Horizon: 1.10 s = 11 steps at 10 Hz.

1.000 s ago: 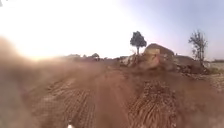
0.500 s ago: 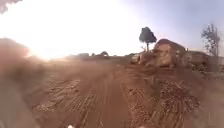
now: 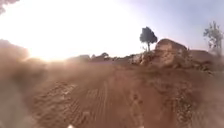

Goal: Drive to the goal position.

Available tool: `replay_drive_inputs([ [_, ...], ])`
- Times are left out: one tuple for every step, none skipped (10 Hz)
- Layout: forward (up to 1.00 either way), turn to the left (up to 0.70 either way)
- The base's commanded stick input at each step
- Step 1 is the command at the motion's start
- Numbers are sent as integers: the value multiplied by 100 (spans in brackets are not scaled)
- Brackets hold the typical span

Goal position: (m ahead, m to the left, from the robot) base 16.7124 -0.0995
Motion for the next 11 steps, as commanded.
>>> replay_drive_inputs([
  [70, 0],
  [70, 0],
  [70, 0],
  [70, 0],
  [70, 0],
  [70, 0],
  [70, 0],
  [70, 0],
  [70, 0],
  [70, 0],
  [70, 0],
])
